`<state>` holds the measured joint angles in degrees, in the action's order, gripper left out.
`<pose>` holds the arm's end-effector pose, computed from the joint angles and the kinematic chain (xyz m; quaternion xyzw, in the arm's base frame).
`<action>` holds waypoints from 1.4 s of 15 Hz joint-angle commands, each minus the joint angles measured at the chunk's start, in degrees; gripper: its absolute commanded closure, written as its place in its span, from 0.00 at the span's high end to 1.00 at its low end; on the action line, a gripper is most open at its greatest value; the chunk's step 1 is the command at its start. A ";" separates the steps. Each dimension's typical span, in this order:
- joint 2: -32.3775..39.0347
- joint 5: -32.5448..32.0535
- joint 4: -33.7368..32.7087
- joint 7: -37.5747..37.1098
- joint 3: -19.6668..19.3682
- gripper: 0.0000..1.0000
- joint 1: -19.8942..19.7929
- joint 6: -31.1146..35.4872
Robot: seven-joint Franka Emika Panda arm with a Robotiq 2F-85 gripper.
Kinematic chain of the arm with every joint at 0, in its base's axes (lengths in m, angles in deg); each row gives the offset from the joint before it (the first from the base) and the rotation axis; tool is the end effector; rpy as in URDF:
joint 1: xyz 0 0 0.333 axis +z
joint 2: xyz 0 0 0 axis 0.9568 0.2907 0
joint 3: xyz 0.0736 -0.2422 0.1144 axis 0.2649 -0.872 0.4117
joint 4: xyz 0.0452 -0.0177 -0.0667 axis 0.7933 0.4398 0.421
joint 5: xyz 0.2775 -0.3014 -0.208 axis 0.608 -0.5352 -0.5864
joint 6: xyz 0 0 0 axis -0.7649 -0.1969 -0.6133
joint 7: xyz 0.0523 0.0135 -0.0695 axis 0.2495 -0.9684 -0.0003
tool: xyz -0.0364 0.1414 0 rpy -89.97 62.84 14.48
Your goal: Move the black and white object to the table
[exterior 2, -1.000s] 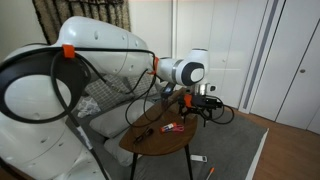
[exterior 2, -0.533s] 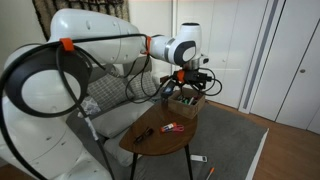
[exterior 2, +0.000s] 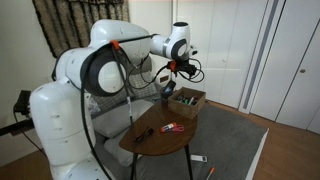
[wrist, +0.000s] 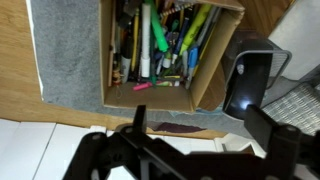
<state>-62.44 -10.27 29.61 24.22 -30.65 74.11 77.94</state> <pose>0.7002 -0.0164 0.5146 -0.9705 -0.0714 -0.2283 0.0288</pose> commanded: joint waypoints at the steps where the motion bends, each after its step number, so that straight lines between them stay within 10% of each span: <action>1: 1.06 -0.13 -0.85 -0.14 1.57 1.00 -0.82 -0.13; 7: 0.89 -0.14 -0.88 -0.10 1.42 1.00 -1.53 -0.14; 14: 5.58 -10.29 -4.62 -20.71 5.00 1.00 3.61 -5.84; 21: 15.76 -6.63 -13.61 -29.64 6.37 1.00 5.96 -1.28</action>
<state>-52.17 -18.45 21.95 -3.21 -24.52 80.03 75.00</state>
